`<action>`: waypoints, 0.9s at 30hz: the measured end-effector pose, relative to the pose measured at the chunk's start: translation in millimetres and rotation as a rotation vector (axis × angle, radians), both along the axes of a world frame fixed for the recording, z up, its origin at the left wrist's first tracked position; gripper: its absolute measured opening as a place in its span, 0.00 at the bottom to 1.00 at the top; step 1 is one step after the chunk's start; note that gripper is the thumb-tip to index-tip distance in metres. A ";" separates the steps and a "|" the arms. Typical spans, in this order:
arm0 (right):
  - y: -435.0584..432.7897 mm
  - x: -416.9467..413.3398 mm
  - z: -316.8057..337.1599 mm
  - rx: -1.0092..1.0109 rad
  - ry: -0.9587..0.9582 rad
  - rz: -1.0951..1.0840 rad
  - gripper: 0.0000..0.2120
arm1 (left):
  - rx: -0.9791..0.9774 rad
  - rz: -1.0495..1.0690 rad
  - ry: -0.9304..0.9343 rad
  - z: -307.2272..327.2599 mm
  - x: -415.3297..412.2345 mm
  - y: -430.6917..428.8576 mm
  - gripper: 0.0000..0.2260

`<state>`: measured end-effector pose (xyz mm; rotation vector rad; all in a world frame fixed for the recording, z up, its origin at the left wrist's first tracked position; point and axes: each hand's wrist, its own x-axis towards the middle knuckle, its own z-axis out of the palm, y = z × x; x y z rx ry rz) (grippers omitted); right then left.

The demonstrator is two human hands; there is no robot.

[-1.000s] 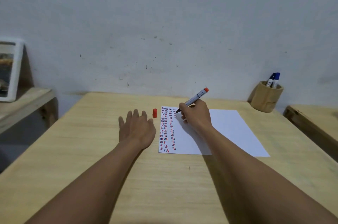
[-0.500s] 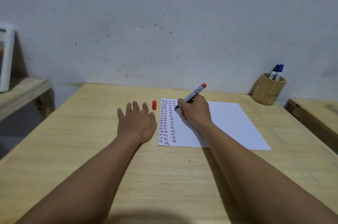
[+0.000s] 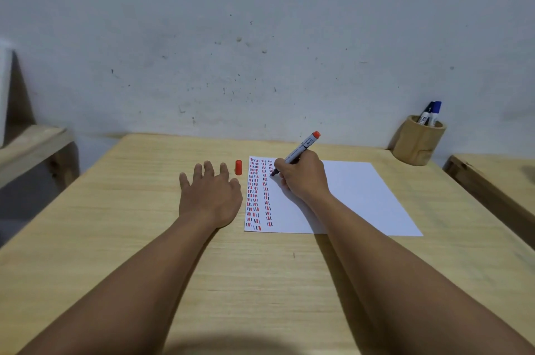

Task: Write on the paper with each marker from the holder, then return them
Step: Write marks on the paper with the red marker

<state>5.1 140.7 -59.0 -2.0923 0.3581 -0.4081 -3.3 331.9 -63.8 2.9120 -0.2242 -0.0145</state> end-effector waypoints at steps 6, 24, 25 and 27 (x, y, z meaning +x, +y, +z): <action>-1.1 -5.4 7.5 0.126 -0.068 -0.054 0.13 | -0.153 0.063 -0.041 4.8 0.6 -2.8 0.27; -10.3 -49.0 66.4 0.726 -0.161 0.036 0.09 | -0.936 0.081 -0.183 61.8 -1.7 -31.5 0.06; -10.4 -52.7 69.6 0.741 -0.166 0.035 0.08 | -0.988 0.091 -0.183 68.1 -4.4 -35.0 0.06; -11.4 -59.9 77.5 0.766 -0.182 0.026 0.08 | -1.044 0.096 -0.161 79.7 -7.9 -40.4 0.04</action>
